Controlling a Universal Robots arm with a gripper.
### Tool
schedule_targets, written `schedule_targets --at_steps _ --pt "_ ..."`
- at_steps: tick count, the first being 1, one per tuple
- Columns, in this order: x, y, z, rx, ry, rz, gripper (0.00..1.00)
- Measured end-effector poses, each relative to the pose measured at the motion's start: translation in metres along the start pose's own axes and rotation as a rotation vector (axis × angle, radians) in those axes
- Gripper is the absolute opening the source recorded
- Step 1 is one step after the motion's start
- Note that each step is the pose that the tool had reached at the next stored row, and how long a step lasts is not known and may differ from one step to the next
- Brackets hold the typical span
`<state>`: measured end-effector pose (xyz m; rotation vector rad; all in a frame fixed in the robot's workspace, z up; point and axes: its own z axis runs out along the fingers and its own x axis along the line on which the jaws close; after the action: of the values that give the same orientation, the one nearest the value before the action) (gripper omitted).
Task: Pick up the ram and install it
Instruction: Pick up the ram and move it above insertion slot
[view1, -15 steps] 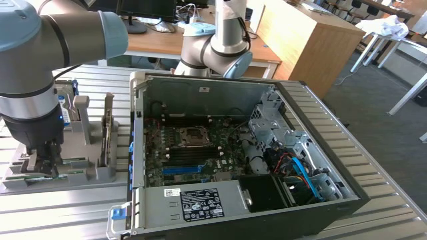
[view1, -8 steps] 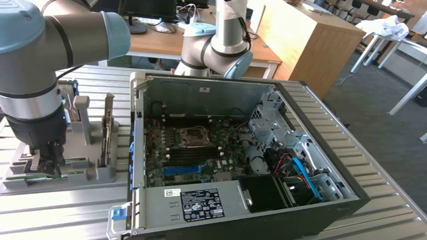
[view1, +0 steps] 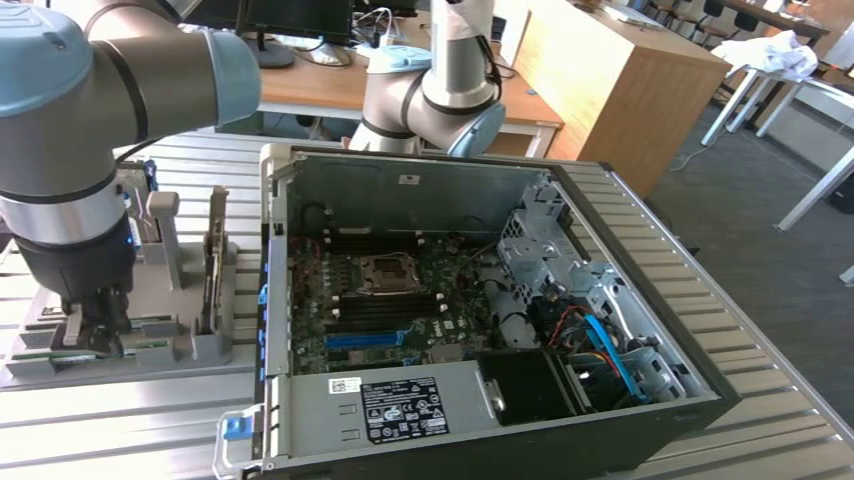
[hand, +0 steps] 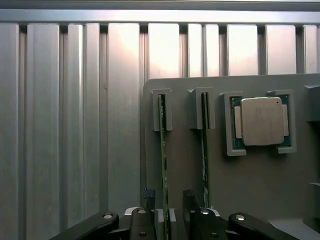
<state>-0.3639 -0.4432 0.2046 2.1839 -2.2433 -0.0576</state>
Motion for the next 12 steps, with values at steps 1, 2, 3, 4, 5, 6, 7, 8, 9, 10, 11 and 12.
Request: schedule_targets --at_steps 1,2,3,4,5,6,7,8,9,10,11,12 --pt "0.0 0.0 0.0008 0.0 0.0 0.0 0.36" --pt "0.0 -0.0001 0.0017 0.0 0.0 0.0 0.36" --pt "0.0001 -0.0001 0.0024 0.0 0.0 0.0 0.36" --pt "0.0001 -0.0001 0.0031 0.0 0.0 0.0 0.36" --pt "0.0001 -0.0001 0.0037 -0.0001 0.0001 0.0 0.36" --pt "0.0001 -0.0001 0.0042 -0.0001 0.0001 0.0 0.36" --pt "0.0001 -0.0001 0.0046 -0.0001 0.0 0.0 0.36" --pt "0.0001 -0.0002 0.0049 -0.0002 0.0001 0.0 0.36" --pt "0.0001 -0.0002 0.0049 -0.0002 0.0001 0.0 0.36" --pt "0.0001 -0.0002 0.005 -0.0002 0.0002 0.0 0.36" --pt "0.0001 -0.0002 0.005 -0.0002 0.0001 0.0 0.36" --pt "0.0001 -0.0002 0.0051 0.0 0.0 0.0 0.36"
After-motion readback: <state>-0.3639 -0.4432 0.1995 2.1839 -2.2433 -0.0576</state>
